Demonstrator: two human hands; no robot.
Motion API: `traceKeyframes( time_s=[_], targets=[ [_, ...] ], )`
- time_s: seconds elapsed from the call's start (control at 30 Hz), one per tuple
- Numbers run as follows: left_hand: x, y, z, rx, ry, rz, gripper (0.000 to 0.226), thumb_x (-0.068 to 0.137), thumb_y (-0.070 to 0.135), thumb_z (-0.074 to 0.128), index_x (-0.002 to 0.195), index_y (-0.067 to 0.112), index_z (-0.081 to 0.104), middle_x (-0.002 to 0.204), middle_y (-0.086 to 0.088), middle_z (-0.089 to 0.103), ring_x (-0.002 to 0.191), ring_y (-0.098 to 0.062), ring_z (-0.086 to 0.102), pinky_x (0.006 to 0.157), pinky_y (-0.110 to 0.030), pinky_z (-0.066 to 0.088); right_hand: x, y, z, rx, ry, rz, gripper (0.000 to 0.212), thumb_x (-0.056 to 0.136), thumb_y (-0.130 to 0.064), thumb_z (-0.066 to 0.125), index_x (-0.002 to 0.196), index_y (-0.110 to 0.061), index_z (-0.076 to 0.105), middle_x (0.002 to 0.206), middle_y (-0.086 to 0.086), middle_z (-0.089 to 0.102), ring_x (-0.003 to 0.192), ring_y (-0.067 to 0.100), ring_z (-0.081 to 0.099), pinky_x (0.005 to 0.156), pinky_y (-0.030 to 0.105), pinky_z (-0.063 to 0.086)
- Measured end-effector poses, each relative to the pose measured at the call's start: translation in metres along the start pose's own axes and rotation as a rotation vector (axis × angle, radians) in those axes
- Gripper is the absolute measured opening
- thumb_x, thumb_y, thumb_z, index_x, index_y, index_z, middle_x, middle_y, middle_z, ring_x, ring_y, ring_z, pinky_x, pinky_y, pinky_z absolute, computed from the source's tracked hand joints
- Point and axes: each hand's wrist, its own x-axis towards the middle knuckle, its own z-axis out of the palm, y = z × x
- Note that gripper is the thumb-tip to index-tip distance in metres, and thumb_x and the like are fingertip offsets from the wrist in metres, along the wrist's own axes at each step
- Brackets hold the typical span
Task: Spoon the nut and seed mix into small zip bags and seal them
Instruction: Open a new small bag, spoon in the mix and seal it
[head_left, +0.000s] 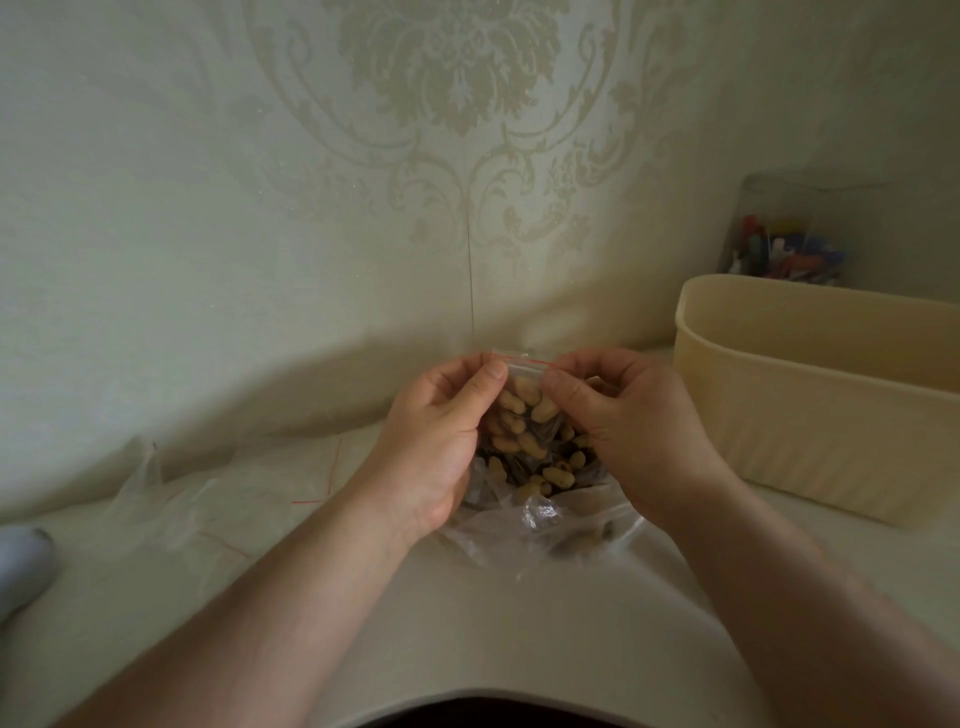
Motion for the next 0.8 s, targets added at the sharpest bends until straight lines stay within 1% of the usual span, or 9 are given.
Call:
traceKeyframes(
  time_s=[0.13,0.23,0.3,0.43,0.5,0.57,0.63,0.7,0.8],
  targets=[
    [-0.0017,0.0018,0.0007,0.003,-0.015,0.000,0.015,0.102,0.009,0.061,0.096,0.006,0.075,0.091,-0.016,0.075,0.083,-0.024,0.073,0.077,-0.034,0.065,0.0010,0.0013,0.0001,-0.014,0.003,0.001,0.010,0.094,-0.016,0.077,0.084,-0.019,0.077,0.076,0.006,0.077,0.069,0.018,0.073,0.065,0.031,0.061],
    [-0.0021,0.0020,0.0014,0.027,-0.014,-0.013,0.019,0.102,0.011,0.062,0.090,0.010,0.077,0.089,-0.017,0.074,0.082,-0.028,0.069,0.073,-0.036,0.064,0.0016,0.0019,0.0002,-0.009,-0.003,-0.001,0.013,0.095,-0.015,0.076,0.082,-0.020,0.076,0.072,0.002,0.076,0.067,0.014,0.071,0.064,0.029,0.059],
    [-0.0019,0.0014,0.0011,0.042,0.001,-0.017,0.018,0.101,0.012,0.064,0.089,0.012,0.078,0.091,-0.018,0.075,0.086,-0.032,0.068,0.077,-0.039,0.063,0.0018,0.0021,0.0003,-0.004,-0.021,0.005,0.014,0.096,-0.015,0.074,0.083,-0.019,0.075,0.073,0.002,0.076,0.068,0.014,0.071,0.064,0.030,0.059],
    [-0.0019,0.0009,0.0002,0.054,0.022,-0.040,0.010,0.099,0.016,0.069,0.094,0.014,0.077,0.101,-0.020,0.077,0.096,-0.032,0.073,0.093,-0.046,0.061,0.0010,0.0006,-0.0006,0.014,-0.045,0.026,0.011,0.097,-0.016,0.072,0.087,-0.016,0.075,0.077,0.005,0.077,0.071,0.017,0.074,0.064,0.028,0.059],
    [-0.0020,0.0011,-0.0005,0.074,0.019,-0.042,0.009,0.098,0.018,0.070,0.098,0.012,0.077,0.107,-0.023,0.076,0.102,-0.036,0.073,0.098,-0.051,0.059,0.0003,-0.0003,-0.0011,0.020,-0.056,0.028,0.011,0.097,-0.015,0.072,0.087,-0.015,0.076,0.077,0.006,0.078,0.071,0.018,0.075,0.064,0.027,0.059],
    [-0.0022,0.0007,-0.0015,0.125,0.011,-0.021,0.013,0.099,0.017,0.069,0.104,0.007,0.076,0.108,-0.023,0.077,0.106,-0.037,0.074,0.100,-0.053,0.059,-0.0002,-0.0005,-0.0014,0.034,-0.065,0.032,0.011,0.097,-0.015,0.072,0.087,-0.014,0.076,0.078,0.007,0.078,0.072,0.019,0.075,0.064,0.029,0.060],
    [-0.0024,0.0000,-0.0018,0.164,-0.004,0.002,0.015,0.100,0.017,0.067,0.105,0.005,0.076,0.105,-0.020,0.078,0.106,-0.035,0.075,0.099,-0.050,0.060,-0.0005,-0.0003,-0.0013,0.036,-0.063,0.034,0.009,0.096,-0.014,0.074,0.088,-0.012,0.076,0.079,0.010,0.078,0.071,0.019,0.075,0.063,0.030,0.060],
    [-0.0025,-0.0004,-0.0022,0.190,-0.007,0.023,0.012,0.100,0.016,0.068,0.100,0.010,0.078,0.102,-0.015,0.079,0.102,-0.030,0.076,0.097,-0.046,0.061,-0.0006,-0.0005,-0.0008,0.041,-0.062,0.039,0.008,0.096,-0.014,0.074,0.090,-0.010,0.076,0.081,0.012,0.078,0.072,0.021,0.075,0.064,0.031,0.062],
    [-0.0030,-0.0006,-0.0017,0.244,-0.005,0.070,0.012,0.101,0.015,0.067,0.095,0.015,0.078,0.096,-0.008,0.080,0.093,-0.020,0.077,0.089,-0.035,0.063,-0.0004,-0.0002,0.0005,0.061,-0.057,0.057,0.009,0.096,-0.013,0.074,0.087,-0.012,0.076,0.079,0.011,0.078,0.071,0.021,0.075,0.064,0.032,0.061]
  ],
)
